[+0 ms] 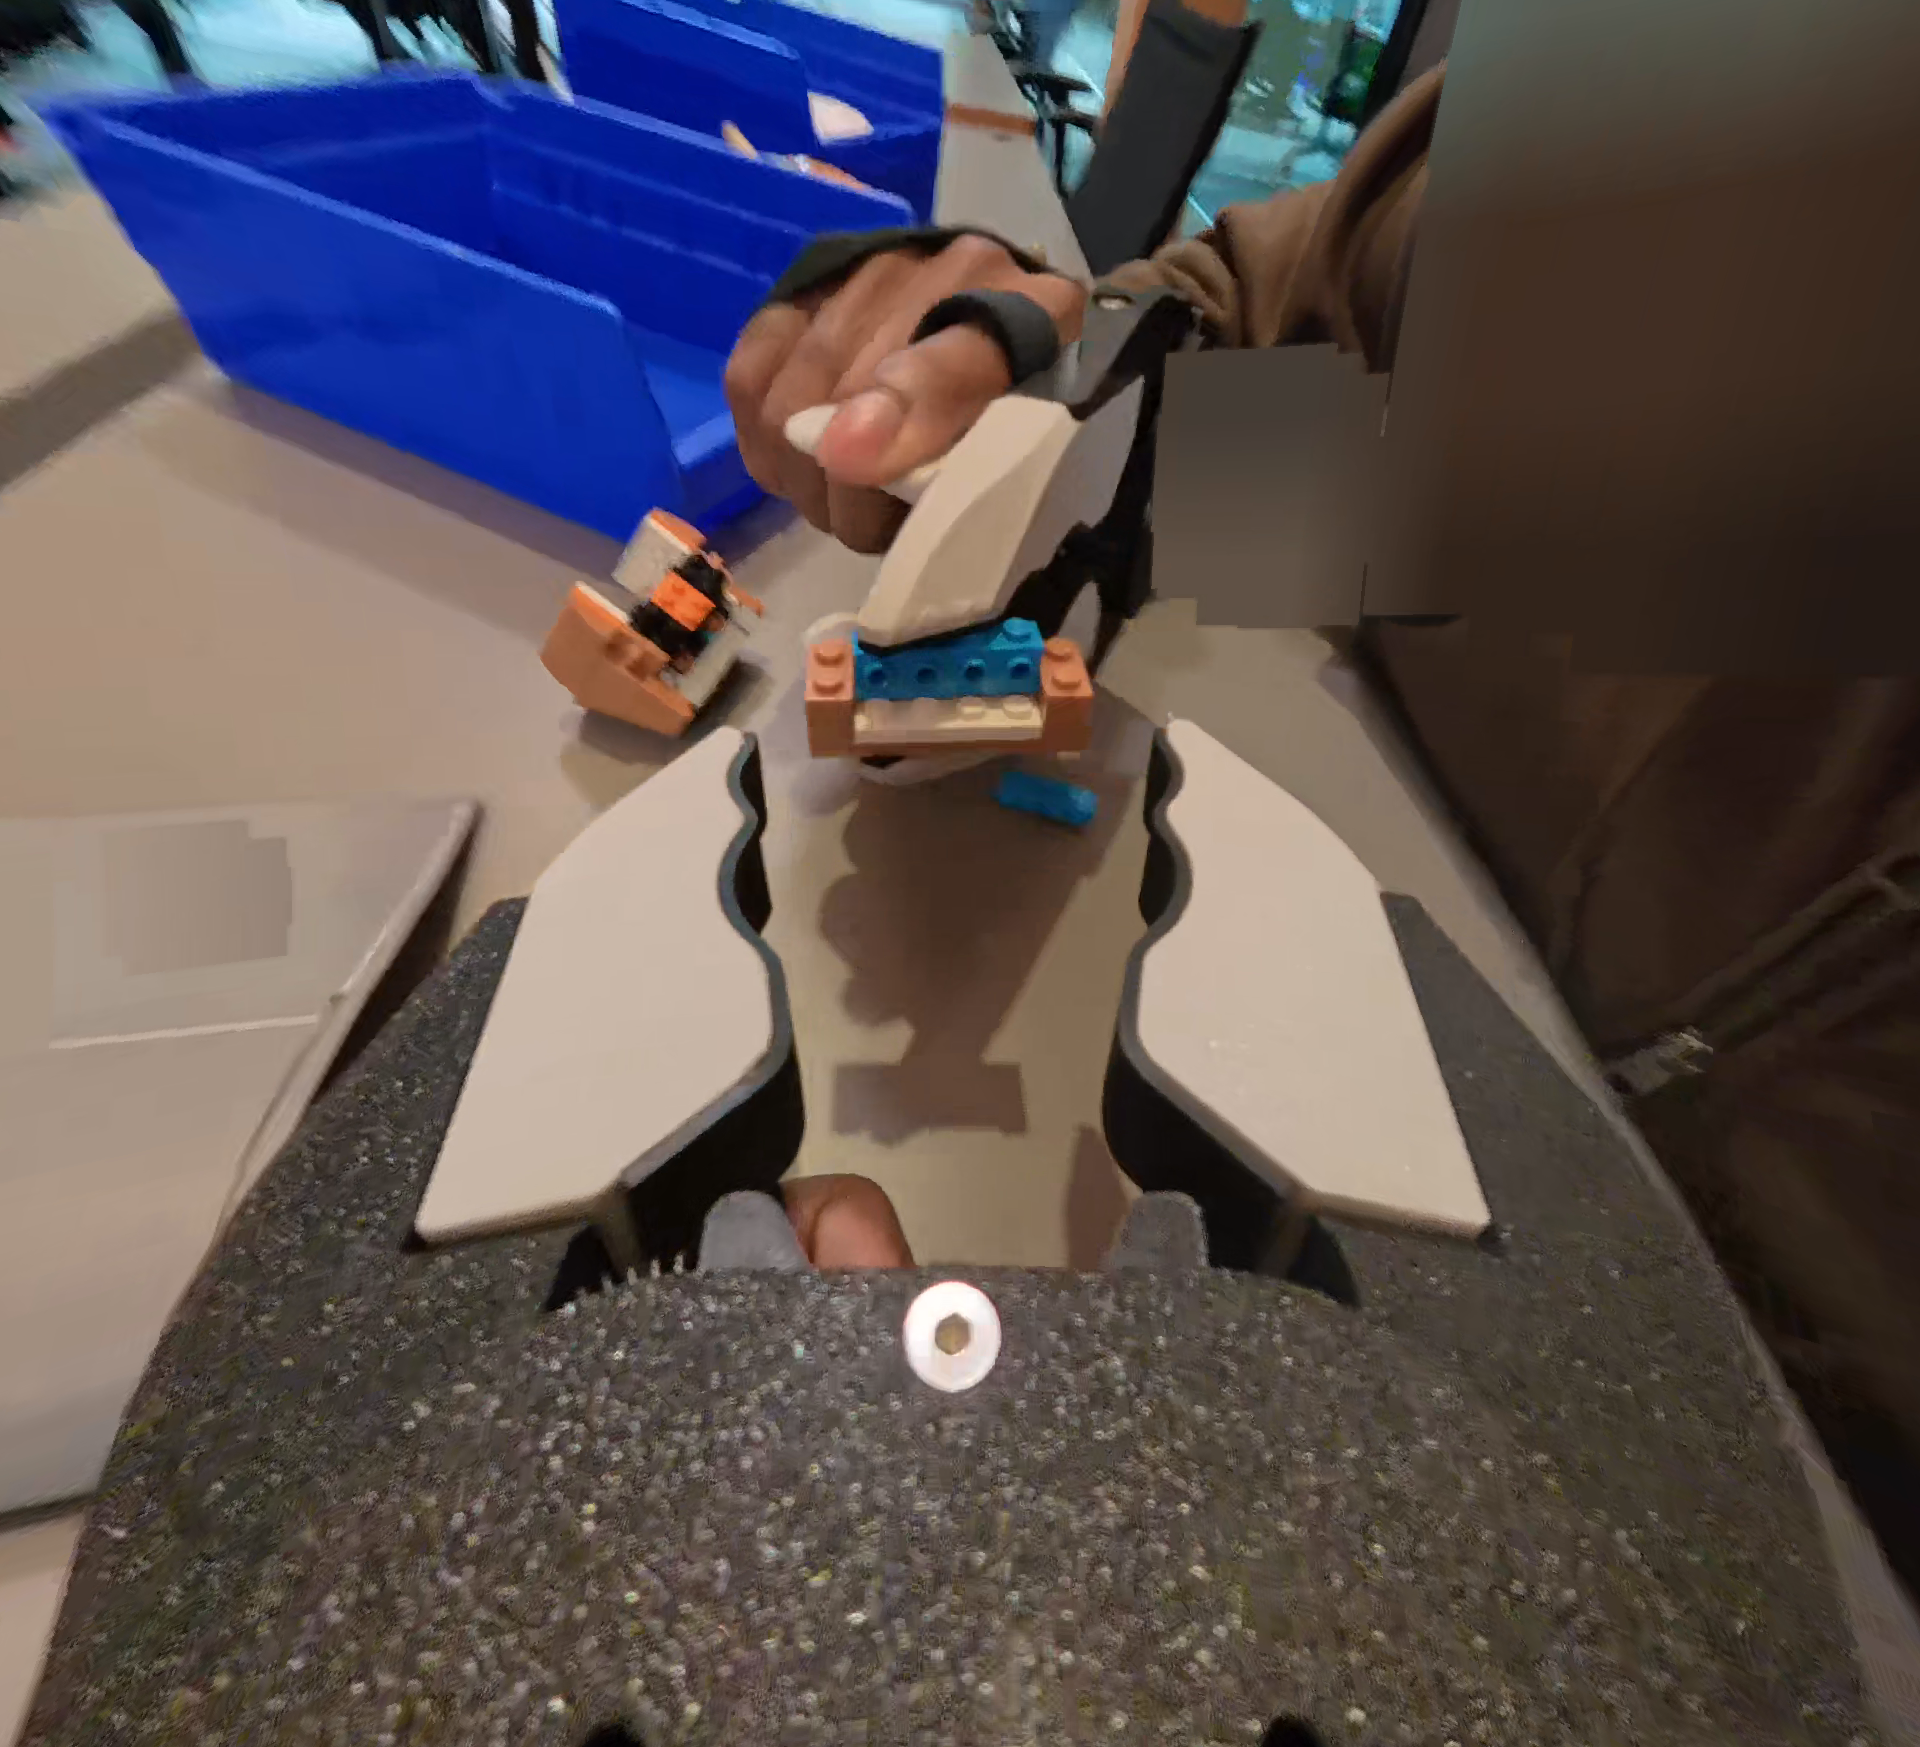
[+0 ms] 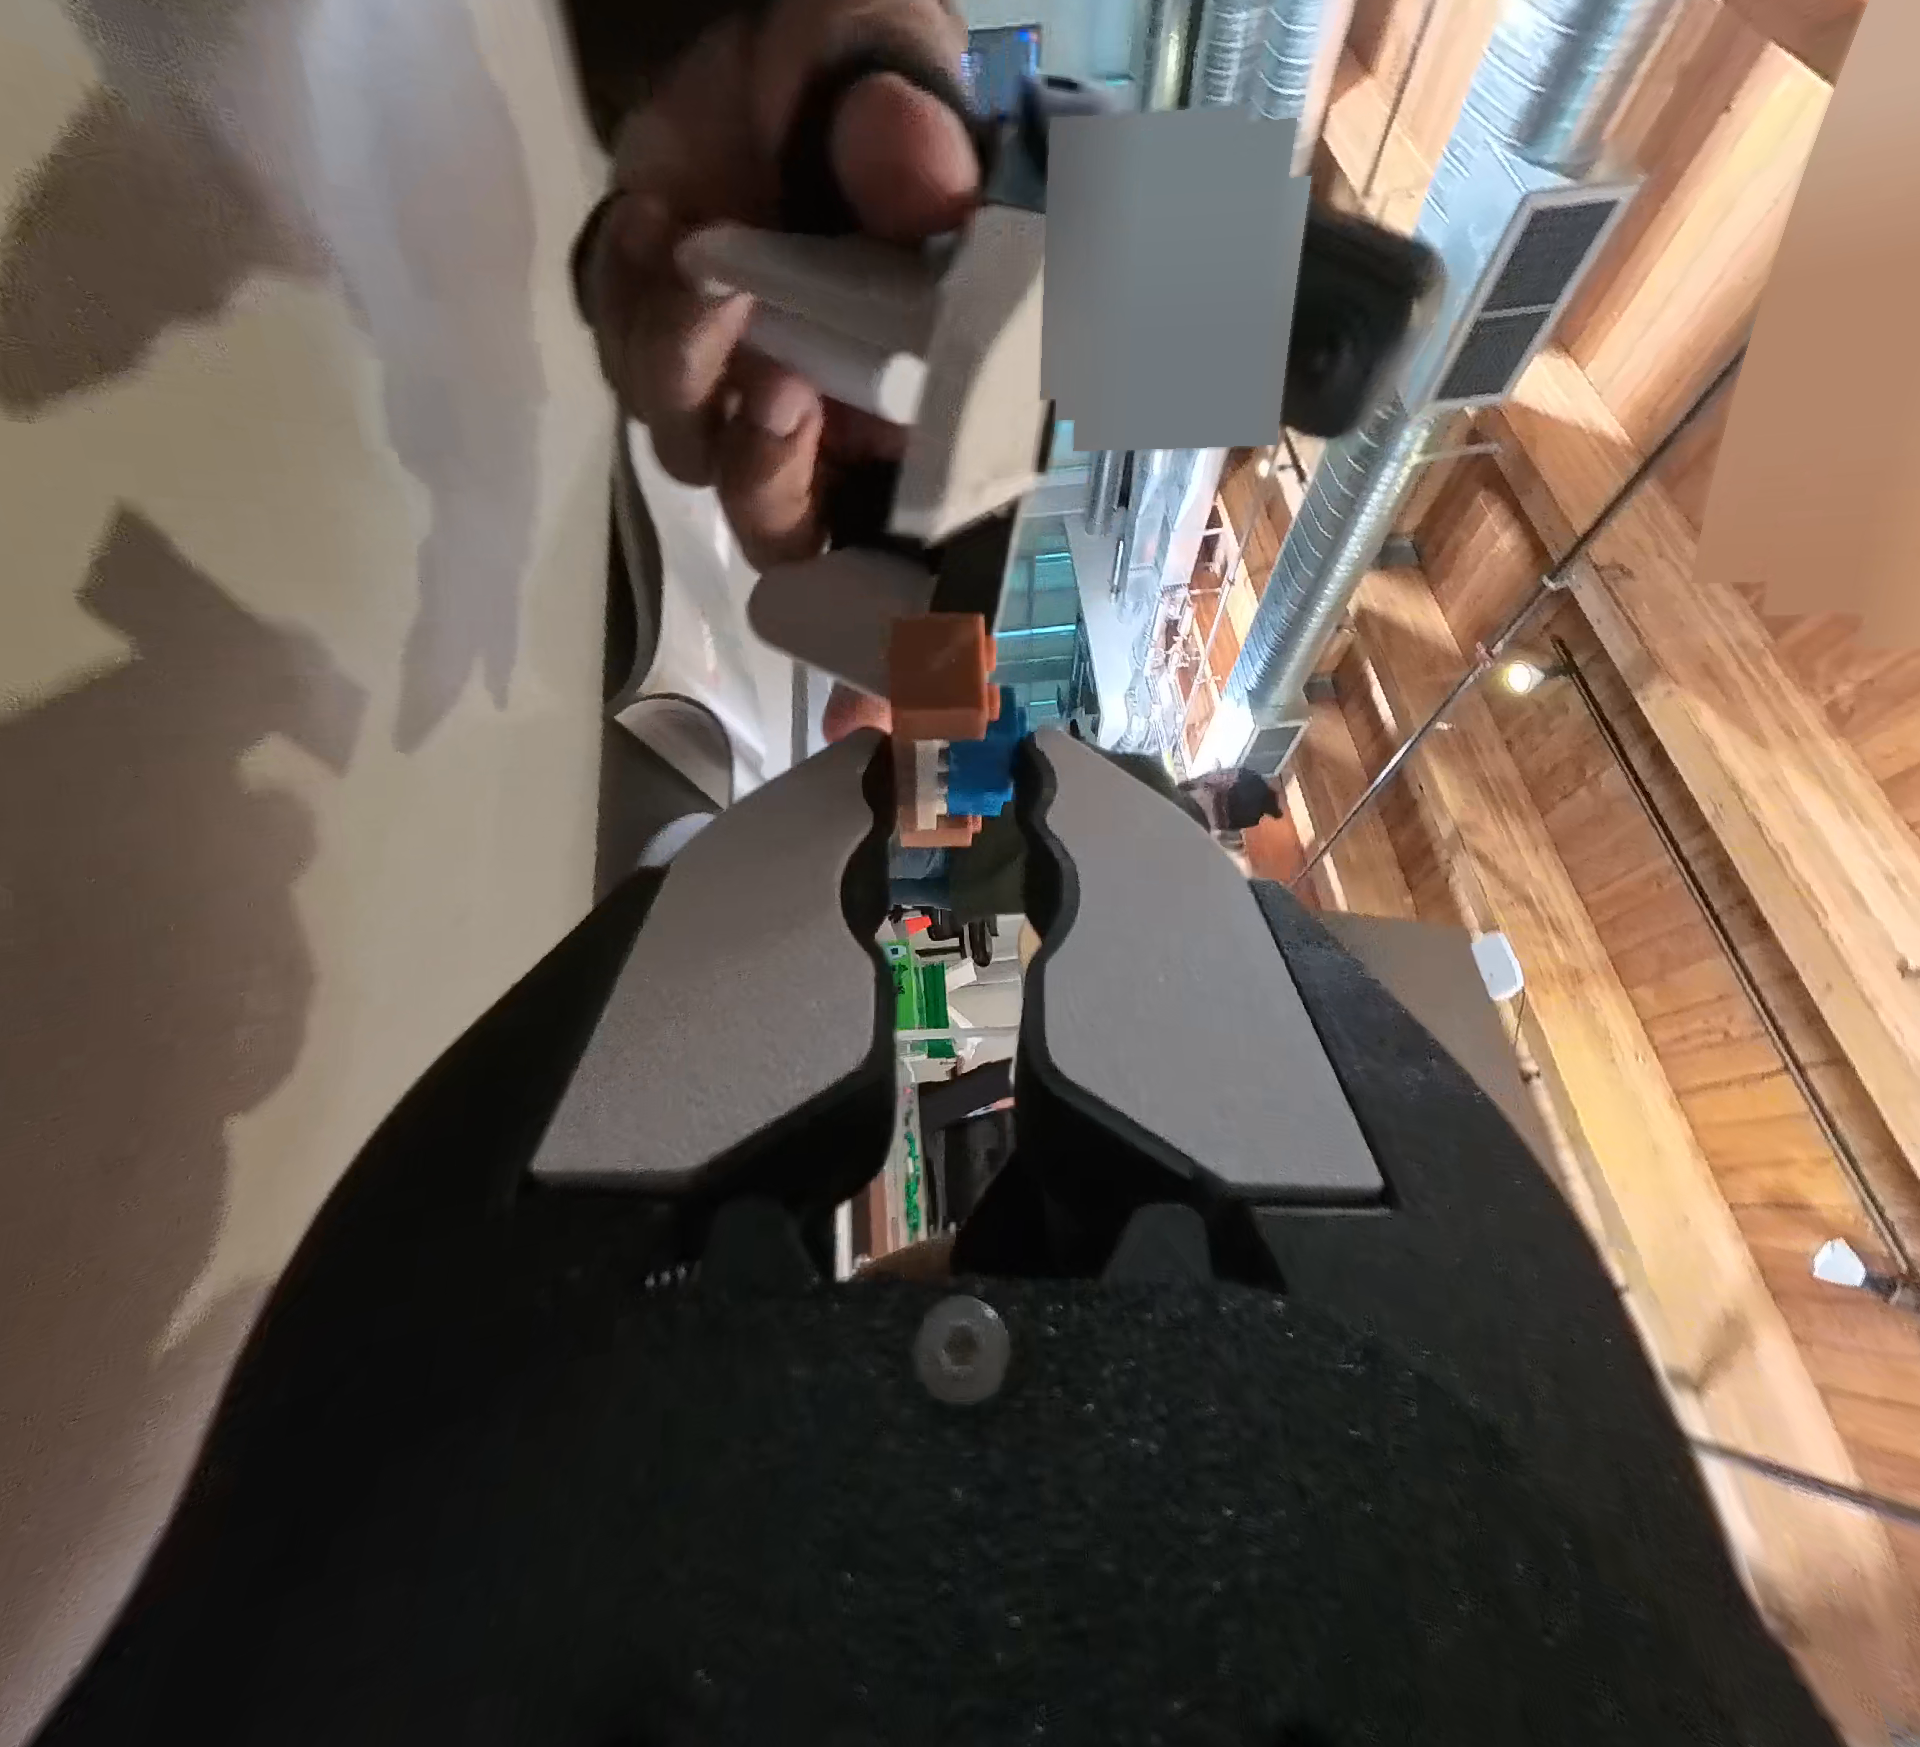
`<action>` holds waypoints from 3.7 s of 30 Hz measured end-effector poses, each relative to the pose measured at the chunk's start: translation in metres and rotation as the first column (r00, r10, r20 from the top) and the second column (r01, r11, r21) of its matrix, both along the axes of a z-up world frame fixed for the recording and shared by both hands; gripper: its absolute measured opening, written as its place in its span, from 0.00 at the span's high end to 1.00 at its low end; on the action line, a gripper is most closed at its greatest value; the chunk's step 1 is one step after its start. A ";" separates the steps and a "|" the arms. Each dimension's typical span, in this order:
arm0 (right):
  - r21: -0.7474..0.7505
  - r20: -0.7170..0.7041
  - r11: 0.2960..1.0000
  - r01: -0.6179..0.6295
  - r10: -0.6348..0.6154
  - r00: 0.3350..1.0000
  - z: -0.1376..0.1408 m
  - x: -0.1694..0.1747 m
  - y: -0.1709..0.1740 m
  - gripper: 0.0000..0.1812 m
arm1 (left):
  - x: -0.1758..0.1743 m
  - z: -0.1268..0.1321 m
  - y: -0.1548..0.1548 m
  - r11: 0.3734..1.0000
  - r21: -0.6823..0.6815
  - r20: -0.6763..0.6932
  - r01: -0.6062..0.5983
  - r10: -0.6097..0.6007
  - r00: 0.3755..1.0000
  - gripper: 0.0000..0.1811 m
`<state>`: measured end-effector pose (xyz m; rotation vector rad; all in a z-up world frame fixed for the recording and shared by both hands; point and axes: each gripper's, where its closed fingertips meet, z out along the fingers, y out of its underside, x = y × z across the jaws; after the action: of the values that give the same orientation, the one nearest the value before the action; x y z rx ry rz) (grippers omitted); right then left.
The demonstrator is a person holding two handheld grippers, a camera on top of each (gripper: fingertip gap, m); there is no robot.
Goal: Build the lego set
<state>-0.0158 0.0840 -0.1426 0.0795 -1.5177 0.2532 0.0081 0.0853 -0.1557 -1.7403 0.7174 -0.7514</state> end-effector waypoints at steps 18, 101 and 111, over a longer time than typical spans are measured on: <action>-0.075 -0.033 0.996 0.046 -0.049 0.998 0.008 -0.007 0.004 0.88 | 0.004 0.011 0.018 0.945 0.221 0.206 -0.240 0.195 0.959 0.69; 0.049 0.697 0.945 -0.323 0.199 0.689 0.025 0.022 -0.007 0.83 | 0.003 0.021 0.003 0.936 0.314 0.214 -0.161 0.095 0.972 0.69; 0.154 0.884 0.876 -0.456 0.084 0.460 0.003 0.020 -0.011 0.85 | 0.007 0.011 0.002 0.953 0.281 0.161 -0.112 0.068 0.985 0.69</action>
<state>0.0044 0.0733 -0.1395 0.6039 -2.5854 0.2752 0.0146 0.0873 -0.1443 -1.4245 0.6079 -0.6702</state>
